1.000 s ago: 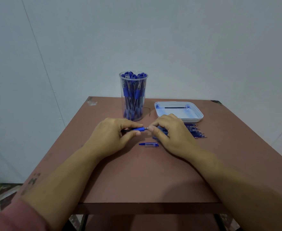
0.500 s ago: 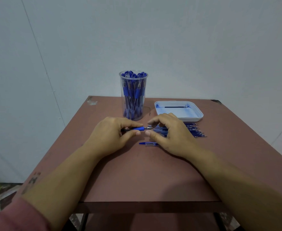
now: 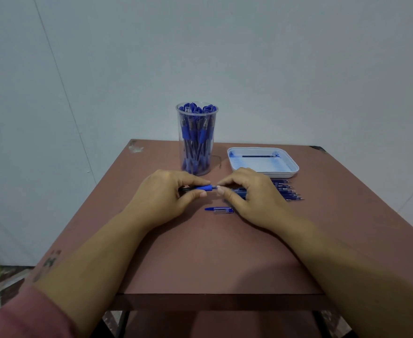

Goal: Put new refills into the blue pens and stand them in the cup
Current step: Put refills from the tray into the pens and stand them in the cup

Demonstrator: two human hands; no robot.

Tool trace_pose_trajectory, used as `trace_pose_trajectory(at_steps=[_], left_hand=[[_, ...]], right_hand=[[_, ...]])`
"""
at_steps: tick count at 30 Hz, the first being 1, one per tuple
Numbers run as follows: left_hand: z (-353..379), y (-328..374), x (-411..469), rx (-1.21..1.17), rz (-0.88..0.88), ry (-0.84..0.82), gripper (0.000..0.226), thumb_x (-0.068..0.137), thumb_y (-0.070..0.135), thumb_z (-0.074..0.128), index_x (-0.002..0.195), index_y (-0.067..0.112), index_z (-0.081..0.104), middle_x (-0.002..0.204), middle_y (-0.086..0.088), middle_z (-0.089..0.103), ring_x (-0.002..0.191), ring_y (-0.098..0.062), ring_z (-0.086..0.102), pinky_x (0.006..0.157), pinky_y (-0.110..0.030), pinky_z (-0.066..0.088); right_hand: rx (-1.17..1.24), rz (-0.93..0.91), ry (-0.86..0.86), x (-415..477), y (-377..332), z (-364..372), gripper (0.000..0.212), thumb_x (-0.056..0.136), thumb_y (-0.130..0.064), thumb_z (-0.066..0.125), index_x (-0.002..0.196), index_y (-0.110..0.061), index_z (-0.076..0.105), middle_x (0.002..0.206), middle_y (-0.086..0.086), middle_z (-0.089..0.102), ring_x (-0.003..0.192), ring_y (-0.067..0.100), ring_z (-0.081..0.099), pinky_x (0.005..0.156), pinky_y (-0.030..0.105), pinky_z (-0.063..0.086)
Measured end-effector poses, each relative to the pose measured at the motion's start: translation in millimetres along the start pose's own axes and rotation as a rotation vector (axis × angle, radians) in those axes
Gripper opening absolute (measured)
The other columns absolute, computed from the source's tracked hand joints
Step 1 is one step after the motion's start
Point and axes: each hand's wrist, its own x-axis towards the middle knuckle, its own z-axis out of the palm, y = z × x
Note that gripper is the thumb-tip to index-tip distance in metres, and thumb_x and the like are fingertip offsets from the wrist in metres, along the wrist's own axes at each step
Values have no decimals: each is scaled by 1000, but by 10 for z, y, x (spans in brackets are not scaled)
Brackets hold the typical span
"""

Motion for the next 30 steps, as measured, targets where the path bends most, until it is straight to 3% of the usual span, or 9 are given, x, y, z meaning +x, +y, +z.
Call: trace_pose_trajectory(at_steps=[3, 8, 12, 17, 19, 22, 27, 30], left_hand=[[2, -7, 7, -15, -5, 8, 28, 84, 51, 61, 109, 44, 70, 101, 24, 71, 83, 7, 63, 70, -26, 53], [-3, -4, 2, 3, -7, -9, 29, 84, 51, 60, 109, 44, 70, 100, 25, 70, 80, 7, 61, 68, -20, 48], [-14, -12, 0, 20, -27, 6, 27, 85, 51, 61, 109, 43, 71, 101, 25, 71, 81, 7, 61, 68, -17, 46], [-49, -51, 5, 77, -85, 30, 21, 87, 41, 68, 108, 43, 71, 99, 22, 72, 68, 9, 53, 64, -16, 41], [-52, -57, 5, 93, -106, 18, 21, 87, 42, 68, 108, 45, 71, 99, 22, 72, 66, 7, 52, 64, -20, 42], [-47, -57, 4, 96, -111, 0, 22, 87, 42, 68, 108, 45, 70, 100, 21, 72, 69, 2, 53, 66, -23, 45], [-41, -55, 7, 92, -101, -15, 23, 87, 41, 68, 109, 46, 70, 100, 22, 71, 70, 3, 53, 65, -19, 42], [-46, -61, 7, 75, -100, -20, 23, 87, 40, 69, 109, 45, 70, 99, 22, 72, 70, 3, 56, 66, -20, 44]], right_hand=[[69, 58, -3, -19, -30, -10, 25, 89, -37, 67, 111, -25, 68, 93, -14, 65, 91, 1, 59, 79, 16, 48], [88, 107, -21, 8, -53, -2, 17, 94, -32, 61, 100, -23, 74, 83, -7, 72, 78, 7, 65, 71, 27, 53], [146, 136, -8, 15, -36, -7, 10, 90, -19, 68, 99, -19, 72, 83, -7, 69, 78, 2, 62, 68, 10, 47], [-17, 115, -48, 17, 68, -54, 12, 92, -12, 63, 99, -18, 69, 87, -14, 60, 86, -1, 50, 77, 9, 37], [-114, 14, -140, 27, 70, -55, 12, 91, -11, 63, 99, -18, 71, 88, -12, 60, 87, 3, 45, 81, 14, 37], [-252, -96, -230, 60, 36, -28, 13, 91, -13, 64, 97, -19, 74, 89, -10, 66, 91, 15, 47, 84, 37, 40], [-272, -112, -299, 62, 23, -19, 19, 96, -21, 58, 106, -30, 72, 88, -24, 48, 94, 5, 32, 84, 29, 22], [-209, -81, -212, 58, 43, -52, 17, 95, -18, 59, 103, -28, 71, 89, -24, 51, 93, 6, 36, 86, 33, 29]])
